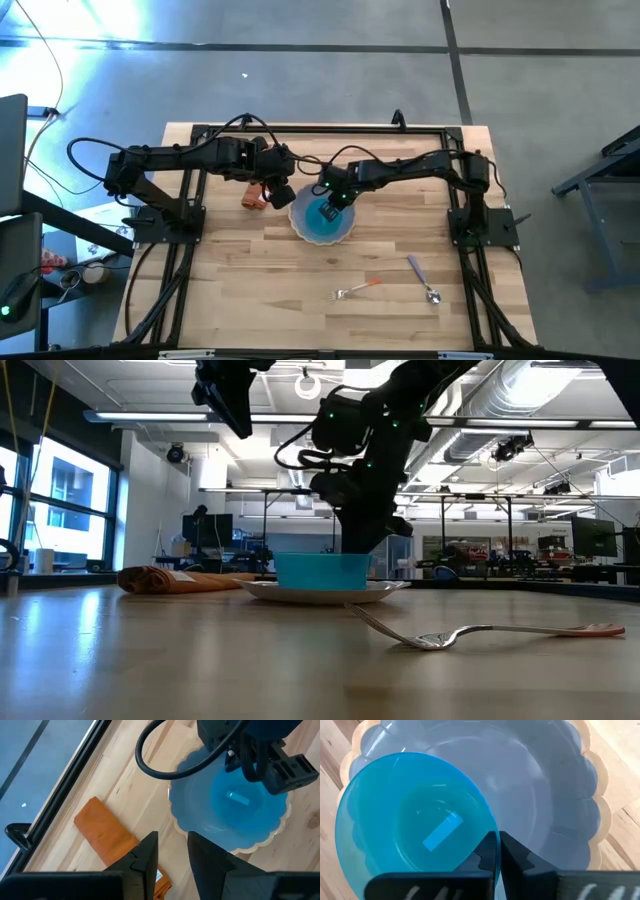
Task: Set table place
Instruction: Put the blue bowl on top of the light blue plate, then put the purple spoon into the blue bowl
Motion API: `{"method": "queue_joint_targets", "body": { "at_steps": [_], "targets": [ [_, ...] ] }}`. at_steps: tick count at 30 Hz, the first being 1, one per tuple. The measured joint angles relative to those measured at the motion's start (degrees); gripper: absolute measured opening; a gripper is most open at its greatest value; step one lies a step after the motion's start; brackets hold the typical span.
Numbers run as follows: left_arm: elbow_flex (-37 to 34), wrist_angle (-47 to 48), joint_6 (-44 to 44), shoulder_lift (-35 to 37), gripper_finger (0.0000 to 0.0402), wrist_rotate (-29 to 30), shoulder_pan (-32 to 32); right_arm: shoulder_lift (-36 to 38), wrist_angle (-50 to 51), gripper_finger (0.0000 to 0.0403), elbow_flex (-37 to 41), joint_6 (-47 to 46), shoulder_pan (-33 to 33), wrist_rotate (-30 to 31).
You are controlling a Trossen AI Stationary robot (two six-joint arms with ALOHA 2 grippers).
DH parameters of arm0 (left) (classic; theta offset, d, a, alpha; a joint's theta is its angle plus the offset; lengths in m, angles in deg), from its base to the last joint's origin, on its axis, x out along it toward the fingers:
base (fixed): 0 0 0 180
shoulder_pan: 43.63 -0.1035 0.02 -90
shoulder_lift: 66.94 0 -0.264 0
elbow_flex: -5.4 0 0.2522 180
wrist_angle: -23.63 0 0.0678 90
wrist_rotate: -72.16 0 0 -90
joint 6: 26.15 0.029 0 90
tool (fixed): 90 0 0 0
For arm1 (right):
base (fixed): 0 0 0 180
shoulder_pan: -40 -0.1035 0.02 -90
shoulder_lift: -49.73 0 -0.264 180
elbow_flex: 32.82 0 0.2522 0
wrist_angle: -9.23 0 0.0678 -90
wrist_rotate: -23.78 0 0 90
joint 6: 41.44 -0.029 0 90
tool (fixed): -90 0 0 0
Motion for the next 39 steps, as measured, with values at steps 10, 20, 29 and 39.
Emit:
{"method": "queue_joint_targets", "body": {
  "at_steps": [10,20,29,39],
  "targets": [
    [0.0,0.0,0.0,0.0,0.0095,0.0,0.0,0.0,0.0,0.0065,-0.1,1.5,0.7,0.6],
    [0.0,0.0,0.8,0.0,0.0095,-0.2,0.0,3.7,11.1,0.0092,-10.0,10.7,0.2,5.1],
    [0.0,-0.2,2.4,0.0,0.0095,-0.2,0.0,7.8,29.9,0.0092,-10.6,4.0,-6.5,12.3],
    [0.0,-3.2,7.8,0.0,0.0095,-1.7,0.0,20.5,35.2,0.0092,5.9,-34.4,-22.5,8.8]
  ]
}}
